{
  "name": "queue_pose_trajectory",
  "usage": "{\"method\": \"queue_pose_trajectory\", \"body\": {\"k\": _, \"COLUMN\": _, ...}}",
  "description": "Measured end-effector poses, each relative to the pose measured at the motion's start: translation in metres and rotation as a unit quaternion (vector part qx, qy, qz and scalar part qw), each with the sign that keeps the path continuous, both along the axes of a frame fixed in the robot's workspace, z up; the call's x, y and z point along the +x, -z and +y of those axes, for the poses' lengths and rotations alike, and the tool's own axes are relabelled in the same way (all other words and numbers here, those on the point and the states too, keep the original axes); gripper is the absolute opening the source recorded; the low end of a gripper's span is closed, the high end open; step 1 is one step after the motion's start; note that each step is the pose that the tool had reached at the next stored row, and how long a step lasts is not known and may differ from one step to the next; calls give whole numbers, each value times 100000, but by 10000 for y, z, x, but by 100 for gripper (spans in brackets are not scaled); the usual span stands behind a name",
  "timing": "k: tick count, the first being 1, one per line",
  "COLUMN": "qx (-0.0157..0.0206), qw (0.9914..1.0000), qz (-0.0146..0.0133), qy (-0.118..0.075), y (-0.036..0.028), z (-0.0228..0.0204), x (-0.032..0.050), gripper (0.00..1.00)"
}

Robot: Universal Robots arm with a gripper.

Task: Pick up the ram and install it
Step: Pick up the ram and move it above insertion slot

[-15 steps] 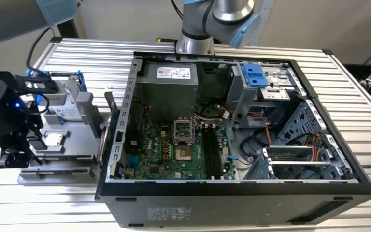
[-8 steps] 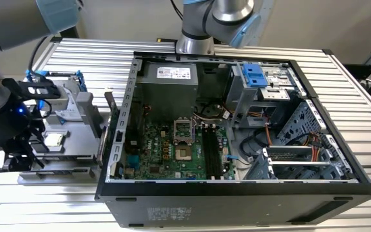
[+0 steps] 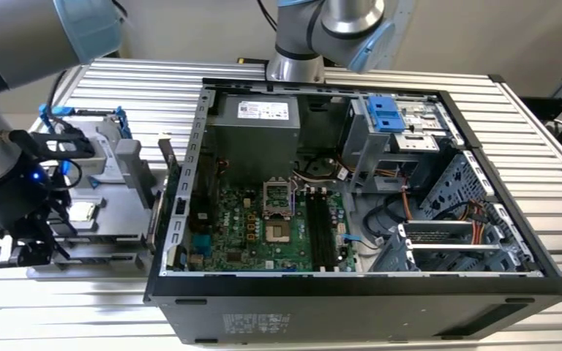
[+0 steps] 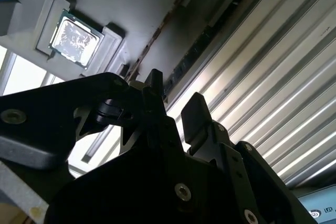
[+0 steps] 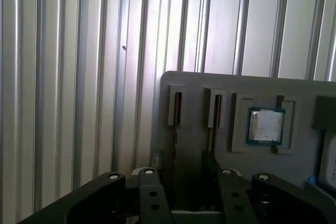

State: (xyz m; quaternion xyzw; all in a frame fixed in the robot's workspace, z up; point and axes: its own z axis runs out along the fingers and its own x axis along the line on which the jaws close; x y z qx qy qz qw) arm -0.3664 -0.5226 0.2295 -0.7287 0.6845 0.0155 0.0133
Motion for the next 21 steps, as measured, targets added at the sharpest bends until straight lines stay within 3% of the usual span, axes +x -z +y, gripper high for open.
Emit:
{"method": "queue_pose_trajectory", "body": {"k": 8, "qx": 6, "qw": 100000, "qz": -9, "qy": 4, "y": 109, "z": -16, "x": 0, "gripper": 100}}
{"method": "queue_pose_trajectory", "body": {"k": 15, "qx": 1, "qw": 100000, "qz": 281, "qy": 1, "y": 211, "z": -21, "x": 0, "gripper": 100}}
{"method": "queue_pose_trajectory", "body": {"k": 21, "qx": 5, "qw": 100000, "qz": 287, "qy": 40, "y": 275, "z": -21, "x": 0, "gripper": 100}}
